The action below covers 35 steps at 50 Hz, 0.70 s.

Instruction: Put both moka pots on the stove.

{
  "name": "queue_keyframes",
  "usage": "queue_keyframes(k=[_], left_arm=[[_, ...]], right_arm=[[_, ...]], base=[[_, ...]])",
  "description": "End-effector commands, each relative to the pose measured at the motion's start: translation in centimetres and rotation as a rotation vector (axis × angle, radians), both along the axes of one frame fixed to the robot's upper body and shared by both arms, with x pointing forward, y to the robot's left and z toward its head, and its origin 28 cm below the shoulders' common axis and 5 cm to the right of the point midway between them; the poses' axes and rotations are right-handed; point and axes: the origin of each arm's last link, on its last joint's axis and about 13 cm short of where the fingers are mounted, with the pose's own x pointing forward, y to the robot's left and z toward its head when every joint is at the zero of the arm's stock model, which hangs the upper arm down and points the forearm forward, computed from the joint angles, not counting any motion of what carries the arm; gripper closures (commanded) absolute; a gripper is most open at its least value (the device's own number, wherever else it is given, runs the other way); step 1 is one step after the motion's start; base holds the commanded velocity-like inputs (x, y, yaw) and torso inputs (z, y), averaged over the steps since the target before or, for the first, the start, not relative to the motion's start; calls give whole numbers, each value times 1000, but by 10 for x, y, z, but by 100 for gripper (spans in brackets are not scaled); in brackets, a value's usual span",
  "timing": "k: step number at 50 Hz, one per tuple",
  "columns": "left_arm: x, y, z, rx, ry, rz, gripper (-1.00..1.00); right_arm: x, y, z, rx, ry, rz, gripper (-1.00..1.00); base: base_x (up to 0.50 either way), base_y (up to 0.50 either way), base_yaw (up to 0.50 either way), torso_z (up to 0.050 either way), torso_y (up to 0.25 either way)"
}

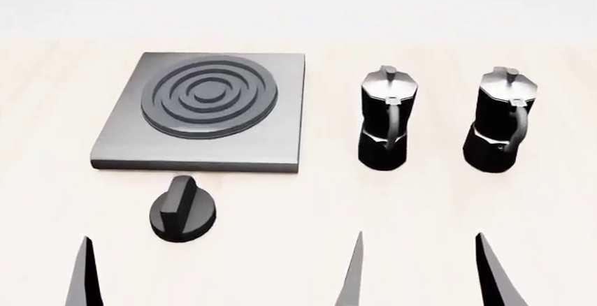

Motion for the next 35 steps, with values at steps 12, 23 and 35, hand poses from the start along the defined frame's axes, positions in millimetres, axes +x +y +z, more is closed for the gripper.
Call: queue_keyframes(k=[12, 23, 35], left_arm=[[0, -1, 0, 0, 0, -5, -100], [0, -1, -1, -2, 1, -8, -100], [0, -1, -1, -1, 2, -10, -100]], right_arm=[[0, 1, -1, -1, 3, 2, -100], [0, 1, -2, -2, 6, 3, -100], [1, 1, -3, -3, 7, 3, -100]], base=[[207, 0, 0, 0, 0], [207, 0, 0, 0, 0], [207, 0, 0, 0, 0]])
